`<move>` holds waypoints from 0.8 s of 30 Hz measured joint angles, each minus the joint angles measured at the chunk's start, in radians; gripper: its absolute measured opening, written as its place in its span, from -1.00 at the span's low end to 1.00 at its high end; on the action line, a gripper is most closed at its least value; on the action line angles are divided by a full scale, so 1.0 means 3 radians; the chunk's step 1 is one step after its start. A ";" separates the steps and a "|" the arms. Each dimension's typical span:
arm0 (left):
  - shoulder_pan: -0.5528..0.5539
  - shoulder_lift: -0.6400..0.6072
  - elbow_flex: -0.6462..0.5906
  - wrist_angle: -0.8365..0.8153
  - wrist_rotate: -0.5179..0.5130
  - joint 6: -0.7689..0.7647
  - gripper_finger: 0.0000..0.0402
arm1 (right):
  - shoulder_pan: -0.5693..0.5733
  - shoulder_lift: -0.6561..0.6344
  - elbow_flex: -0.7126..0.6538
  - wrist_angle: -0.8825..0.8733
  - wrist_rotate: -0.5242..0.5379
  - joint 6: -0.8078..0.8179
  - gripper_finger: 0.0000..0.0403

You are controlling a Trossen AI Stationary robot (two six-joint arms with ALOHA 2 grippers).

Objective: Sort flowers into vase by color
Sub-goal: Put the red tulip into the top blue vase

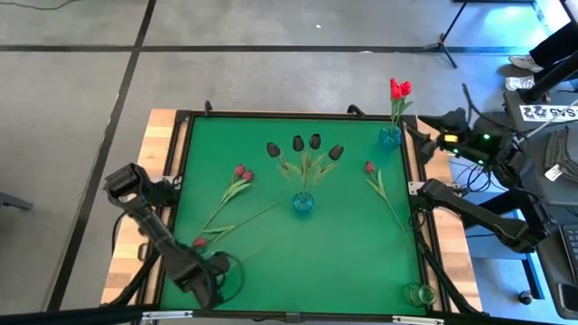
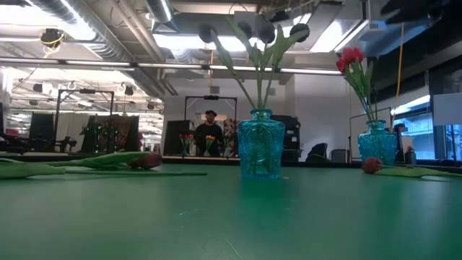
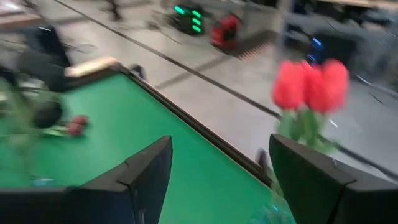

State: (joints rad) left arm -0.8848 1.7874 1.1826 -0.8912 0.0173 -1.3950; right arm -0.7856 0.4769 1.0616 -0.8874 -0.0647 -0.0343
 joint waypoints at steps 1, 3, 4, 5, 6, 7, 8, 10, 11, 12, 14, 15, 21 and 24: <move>0.0100 -0.0001 0.0033 -0.0009 -0.0106 0.0187 -0.98 | 0.0000 -0.0006 0.0042 0.0012 -0.0099 -0.0041 0.32; 0.0309 -0.0001 0.0102 0.0027 -0.0279 0.0596 -0.98 | 0.0000 -0.0017 0.0105 0.0055 -0.0324 -0.0092 0.32; 0.0423 -0.0002 0.0120 0.0078 -0.0331 0.0806 -0.98 | 0.0000 -0.0020 0.0119 0.0066 -0.0451 -0.0101 0.32; 0.0539 -0.0004 0.0133 0.0141 -0.0371 0.1003 -0.98 | 0.0000 -0.0032 0.0128 0.0080 -0.0584 -0.0101 0.32; 0.0648 -0.0004 0.0134 0.0218 -0.0397 0.1193 -0.98 | 0.0000 -0.0049 0.0129 0.0097 -0.0703 -0.0104 0.32; 0.0745 -0.0004 0.0134 0.0292 -0.0415 0.1378 -0.98 | 0.0000 -0.0070 0.0130 0.0100 -0.0790 -0.0118 0.32; 0.0853 -0.0004 0.0134 0.0389 -0.0417 0.1565 -0.98 | 0.0000 -0.0088 0.0131 0.0099 -0.0862 -0.0141 0.32; 0.1024 0.0012 0.0138 0.0601 -0.0409 0.1894 -0.98 | 0.0000 -0.0097 0.0135 0.0112 -0.0984 -0.0152 0.32; 0.1092 0.0021 0.0139 0.0689 -0.0390 0.2051 -0.98 | 0.0000 -0.0094 0.0133 0.0121 -0.1028 -0.0150 0.32; 0.1148 0.0033 0.0139 0.0739 -0.0369 0.2186 -0.98 | 0.0000 -0.0091 0.0132 0.0148 -0.1093 -0.0147 0.32; 0.1236 0.0072 0.0139 0.0849 -0.0312 0.2376 -0.98 | 0.0000 -0.0091 0.0130 0.0250 -0.1319 -0.0110 0.32; 0.1263 0.0083 0.0138 0.0862 -0.0261 0.2447 -0.98 | 0.0000 -0.0094 0.0112 0.0324 -0.1491 -0.0061 0.32; 0.1142 0.0197 0.0138 0.0891 -0.0040 0.2478 -0.99 | 0.0001 -0.0146 -0.0217 0.1048 -0.2185 0.0380 0.32; 0.1026 0.0230 0.0138 0.0905 -0.0005 0.2399 -0.99 | 0.0023 -0.0144 -0.0464 0.1412 -0.2241 0.0548 0.32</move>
State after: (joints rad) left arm -0.5770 1.8565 1.2240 -0.6197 0.0158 -0.6754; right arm -0.7787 0.4336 0.9225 -0.4638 -0.7368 0.1299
